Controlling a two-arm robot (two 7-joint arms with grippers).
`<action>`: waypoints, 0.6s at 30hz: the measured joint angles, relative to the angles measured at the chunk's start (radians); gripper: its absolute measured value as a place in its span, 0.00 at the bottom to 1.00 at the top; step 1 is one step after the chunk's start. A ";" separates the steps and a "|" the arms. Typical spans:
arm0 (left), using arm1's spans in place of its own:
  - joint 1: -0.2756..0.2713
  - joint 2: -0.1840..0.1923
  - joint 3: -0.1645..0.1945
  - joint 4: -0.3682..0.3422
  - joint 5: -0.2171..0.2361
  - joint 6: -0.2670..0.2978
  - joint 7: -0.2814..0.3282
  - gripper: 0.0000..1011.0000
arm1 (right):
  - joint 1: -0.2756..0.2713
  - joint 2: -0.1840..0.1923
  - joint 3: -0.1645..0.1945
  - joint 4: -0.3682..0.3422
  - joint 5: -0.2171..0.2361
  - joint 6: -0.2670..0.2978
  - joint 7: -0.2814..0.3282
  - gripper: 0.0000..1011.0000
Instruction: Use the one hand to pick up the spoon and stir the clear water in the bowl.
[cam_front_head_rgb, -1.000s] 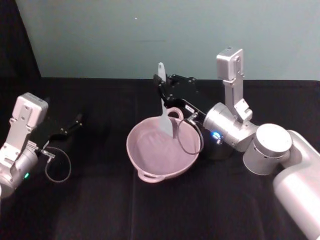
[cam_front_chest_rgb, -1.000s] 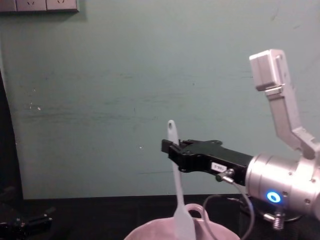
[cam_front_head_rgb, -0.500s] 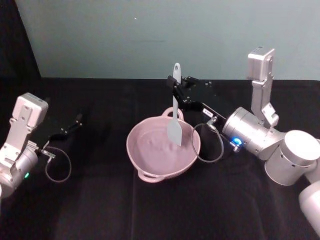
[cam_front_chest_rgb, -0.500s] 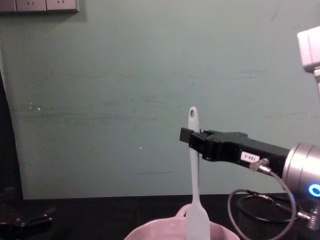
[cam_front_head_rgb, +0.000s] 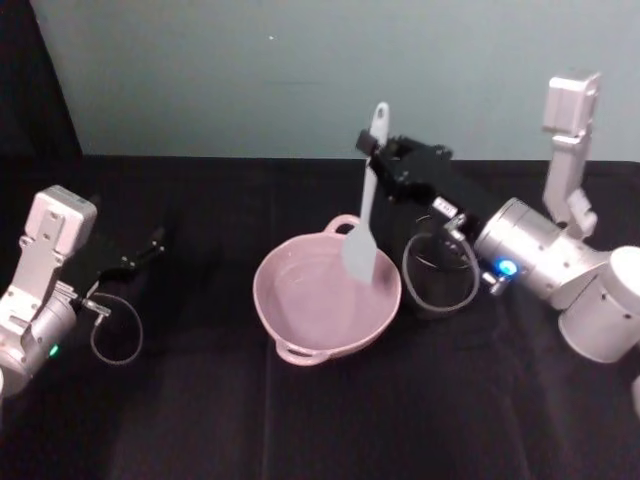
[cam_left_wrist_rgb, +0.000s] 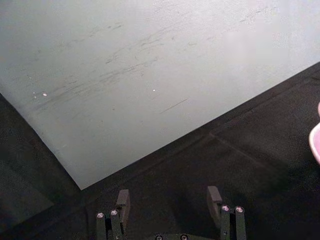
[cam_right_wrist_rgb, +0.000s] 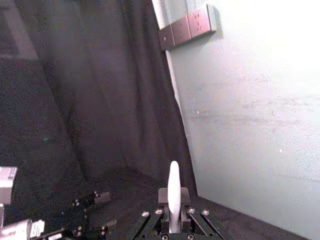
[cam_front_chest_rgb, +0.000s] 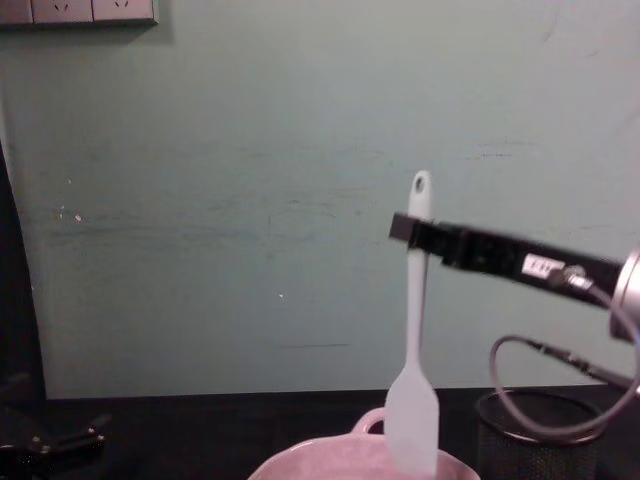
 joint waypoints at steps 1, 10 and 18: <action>0.000 0.000 0.000 0.000 0.000 0.000 0.000 1.00 | 0.000 0.004 0.003 -0.006 0.006 0.003 0.000 0.12; 0.000 0.000 0.000 0.000 0.000 0.000 0.000 1.00 | 0.001 0.038 0.062 -0.061 0.120 0.082 -0.025 0.12; 0.000 0.000 0.000 0.000 0.000 0.000 0.000 1.00 | 0.026 0.045 0.125 -0.034 0.217 0.125 -0.076 0.12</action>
